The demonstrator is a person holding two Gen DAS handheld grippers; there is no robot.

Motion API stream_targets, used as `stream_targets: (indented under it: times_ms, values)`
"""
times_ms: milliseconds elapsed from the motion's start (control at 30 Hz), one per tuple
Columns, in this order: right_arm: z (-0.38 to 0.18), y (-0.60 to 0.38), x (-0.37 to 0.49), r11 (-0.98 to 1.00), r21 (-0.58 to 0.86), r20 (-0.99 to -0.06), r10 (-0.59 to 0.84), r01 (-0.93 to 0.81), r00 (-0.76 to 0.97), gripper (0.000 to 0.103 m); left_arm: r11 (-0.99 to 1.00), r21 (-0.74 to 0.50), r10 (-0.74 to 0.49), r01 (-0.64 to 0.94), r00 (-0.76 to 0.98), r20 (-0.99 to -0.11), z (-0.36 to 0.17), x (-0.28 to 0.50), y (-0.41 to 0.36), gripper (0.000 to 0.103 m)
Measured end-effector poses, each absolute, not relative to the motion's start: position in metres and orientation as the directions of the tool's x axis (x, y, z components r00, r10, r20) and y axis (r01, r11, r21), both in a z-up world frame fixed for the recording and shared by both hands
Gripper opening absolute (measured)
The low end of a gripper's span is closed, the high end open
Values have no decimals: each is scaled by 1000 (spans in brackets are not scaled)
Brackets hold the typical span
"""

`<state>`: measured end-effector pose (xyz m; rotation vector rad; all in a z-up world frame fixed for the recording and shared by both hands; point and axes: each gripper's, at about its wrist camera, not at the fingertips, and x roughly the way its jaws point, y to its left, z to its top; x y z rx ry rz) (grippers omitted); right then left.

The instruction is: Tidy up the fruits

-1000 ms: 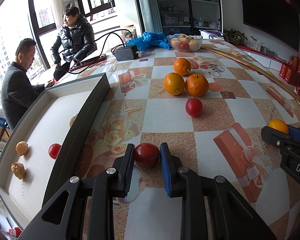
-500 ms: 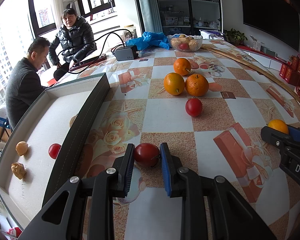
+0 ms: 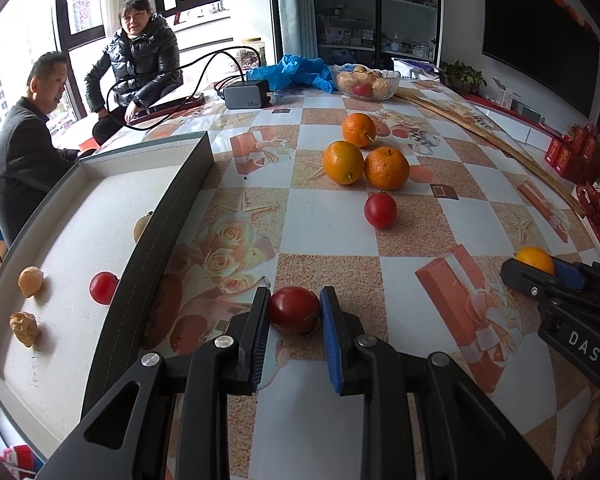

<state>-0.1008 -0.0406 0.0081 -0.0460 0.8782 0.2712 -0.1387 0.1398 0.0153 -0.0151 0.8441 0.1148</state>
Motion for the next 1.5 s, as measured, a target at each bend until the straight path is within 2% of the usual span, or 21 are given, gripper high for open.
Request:
stream_targets:
  times_ms: [333,667,1133,1500]
  values:
    - [26,-31,-95,953,132,-762,273,-272,588,35,991,-5,90,-133,694,-715,47,-149,164,27]
    - [44,14,-89,923,150,-754,339,-356,563,35,971,-30,152,-237,708,-689,69,-162,218,27]
    - [57,132,-82,813,170,-786,453,-556,421,35,938,34,255,-346,618,-743,56,-168,292,27]
    - [54,220,-82,718,195,-819,494,-668,292,35,921,32,258,-387,548,-796,37,-173,333,27]
